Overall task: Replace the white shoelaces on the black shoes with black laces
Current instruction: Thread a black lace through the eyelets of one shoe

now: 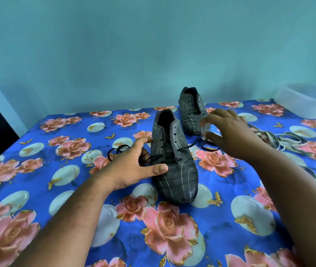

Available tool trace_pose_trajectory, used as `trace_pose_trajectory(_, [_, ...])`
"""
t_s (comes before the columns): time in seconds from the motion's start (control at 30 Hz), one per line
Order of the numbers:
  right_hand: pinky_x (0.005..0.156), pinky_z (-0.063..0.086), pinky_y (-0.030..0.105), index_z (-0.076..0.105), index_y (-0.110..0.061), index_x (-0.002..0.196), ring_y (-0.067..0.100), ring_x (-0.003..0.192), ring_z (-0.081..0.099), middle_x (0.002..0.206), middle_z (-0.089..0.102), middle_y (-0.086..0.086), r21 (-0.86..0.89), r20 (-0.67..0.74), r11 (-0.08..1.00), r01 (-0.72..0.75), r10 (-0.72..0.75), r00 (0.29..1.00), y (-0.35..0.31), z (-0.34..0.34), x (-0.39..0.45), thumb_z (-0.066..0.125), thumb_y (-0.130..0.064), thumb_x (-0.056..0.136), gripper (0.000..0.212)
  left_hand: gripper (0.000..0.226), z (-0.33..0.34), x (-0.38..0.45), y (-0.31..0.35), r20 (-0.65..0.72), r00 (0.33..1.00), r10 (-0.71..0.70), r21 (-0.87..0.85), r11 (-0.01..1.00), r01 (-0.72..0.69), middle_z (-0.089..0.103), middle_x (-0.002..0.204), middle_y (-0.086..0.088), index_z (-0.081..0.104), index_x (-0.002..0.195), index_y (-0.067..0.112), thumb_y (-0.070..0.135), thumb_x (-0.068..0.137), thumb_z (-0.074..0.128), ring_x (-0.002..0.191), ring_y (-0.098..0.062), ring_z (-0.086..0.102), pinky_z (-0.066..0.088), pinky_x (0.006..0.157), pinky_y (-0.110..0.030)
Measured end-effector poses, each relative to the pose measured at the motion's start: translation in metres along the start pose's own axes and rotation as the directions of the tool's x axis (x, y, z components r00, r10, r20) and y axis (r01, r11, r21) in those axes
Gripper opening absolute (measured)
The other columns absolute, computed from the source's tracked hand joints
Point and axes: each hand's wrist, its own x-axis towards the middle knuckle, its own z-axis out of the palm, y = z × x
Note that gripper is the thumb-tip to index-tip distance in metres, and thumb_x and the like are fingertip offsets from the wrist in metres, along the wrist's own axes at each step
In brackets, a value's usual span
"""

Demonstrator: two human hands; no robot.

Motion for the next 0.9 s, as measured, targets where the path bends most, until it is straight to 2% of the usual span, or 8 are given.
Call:
trace_pose_trajectory(0.07, [0.100, 0.040, 0.041, 0.067, -0.031, 0.119, 0.020, 0.117, 0.049, 0.119, 0.059, -0.010, 0.205, 0.023, 0.968, 0.145, -0.153, 0.988, -0.009, -0.004, -0.001, 0.061, -0.054, 0.091, 0.036, 0.080, 0.000, -0.001, 0.004, -0.034, 0.999, 0.015, -0.019, 1.000, -0.016, 0.060, 0.086, 0.004, 0.046, 0.131, 0.041, 0.080, 0.066, 0.069, 0.077, -0.011, 0.059, 0.051, 0.081, -0.041])
trace_pose_trajectory(0.13, [0.095, 0.040, 0.032, 0.069, -0.036, 0.112, 0.014, 0.107, 0.051, 0.106, 0.060, -0.019, 0.275, 0.052, 0.927, 0.254, -0.278, 0.959, -0.018, -0.002, -0.002, 0.059, -0.064, 0.087, 0.039, 0.049, 0.001, 0.000, 0.006, -0.075, 0.997, 0.030, -0.031, 0.999, -0.033, 0.056, 0.073, 0.005, 0.056, 0.110, 0.035, 0.070, 0.076, 0.062, 0.062, -0.008, 0.048, 0.043, 0.066, -0.039])
trace_pose_trajectory(0.27, [0.087, 0.041, 0.030, 0.069, -0.037, 0.099, 0.012, 0.096, 0.049, 0.093, 0.059, -0.022, 0.296, 0.032, 0.902, 0.315, -0.339, 0.940, -0.028, 0.008, -0.002, 0.069, -0.049, 0.089, 0.016, 0.025, 0.000, 0.001, 0.005, -0.119, 0.991, 0.068, 0.007, 0.998, -0.068, 0.064, 0.079, -0.009, 0.064, 0.089, 0.024, 0.049, 0.092, 0.066, 0.067, -0.011, 0.050, 0.047, 0.069, -0.040])
trace_pose_trajectory(0.4, [0.088, 0.045, 0.036, 0.067, -0.037, 0.095, 0.015, 0.094, 0.052, 0.091, 0.060, -0.020, 0.290, 0.013, 0.893, 0.345, -0.364, 0.931, -0.026, 0.007, -0.002, 0.069, -0.040, 0.092, 0.005, 0.020, 0.000, -0.002, 0.007, -0.095, 0.993, 0.066, -0.107, 0.991, -0.076, 0.057, 0.076, -0.002, 0.067, 0.089, 0.015, 0.034, 0.096, 0.068, 0.070, -0.011, 0.046, 0.040, 0.069, -0.030])
trace_pose_trajectory(0.53, [0.084, 0.040, 0.033, 0.067, -0.034, 0.094, 0.014, 0.094, 0.050, 0.090, 0.059, -0.019, 0.216, -0.026, 0.913, 0.345, -0.348, 0.937, -0.023, 0.005, -0.002, 0.063, -0.041, 0.092, 0.009, 0.017, -0.007, -0.001, 0.003, -0.045, 0.999, 0.019, -0.182, 0.983, -0.026, 0.059, 0.077, 0.006, 0.070, 0.089, 0.017, 0.032, 0.097, 0.066, 0.075, -0.012, 0.048, 0.041, 0.078, -0.034])
trace_pose_trajectory(0.63, [0.083, 0.038, 0.034, 0.065, -0.032, 0.093, 0.014, 0.095, 0.049, 0.088, 0.055, -0.022, 0.181, -0.032, 0.922, 0.342, -0.342, 0.939, -0.020, 0.004, -0.002, 0.066, -0.037, 0.093, 0.005, 0.019, -0.014, -0.002, 0.001, -0.019, 1.000, 0.016, -0.223, 0.975, -0.020, 0.060, 0.079, 0.004, 0.070, 0.087, 0.022, 0.041, 0.091, 0.072, 0.079, -0.013, 0.051, 0.042, 0.082, -0.034])
trace_pose_trajectory(0.8, [0.084, 0.043, 0.036, 0.065, -0.038, 0.095, 0.011, 0.094, 0.049, 0.088, 0.053, -0.027, 0.203, 0.022, 0.920, 0.335, -0.346, 0.938, -0.017, 0.005, -0.001, 0.071, -0.039, 0.090, 0.008, 0.014, -0.009, -0.003, 0.002, -0.053, 0.999, -0.012, -0.199, 0.980, 0.002, 0.057, 0.075, 0.002, 0.070, 0.084, 0.018, 0.029, 0.094, 0.072, 0.073, -0.012, 0.048, 0.039, 0.070, -0.030])
trace_pose_trajectory(0.9, [0.087, 0.043, 0.041, 0.068, -0.039, 0.103, 0.014, 0.103, 0.052, 0.102, 0.062, -0.020, 0.109, 0.101, 0.967, 0.229, -0.240, 0.965, -0.006, -0.002, 0.000, 0.076, -0.038, 0.087, 0.018, 0.007, -0.007, -0.001, 0.004, -0.112, 0.994, 0.007, -0.172, 0.985, -0.026, 0.062, 0.078, -0.002, 0.070, 0.090, 0.020, 0.014, 0.092, 0.073, 0.072, -0.016, 0.056, 0.045, 0.070, -0.030])
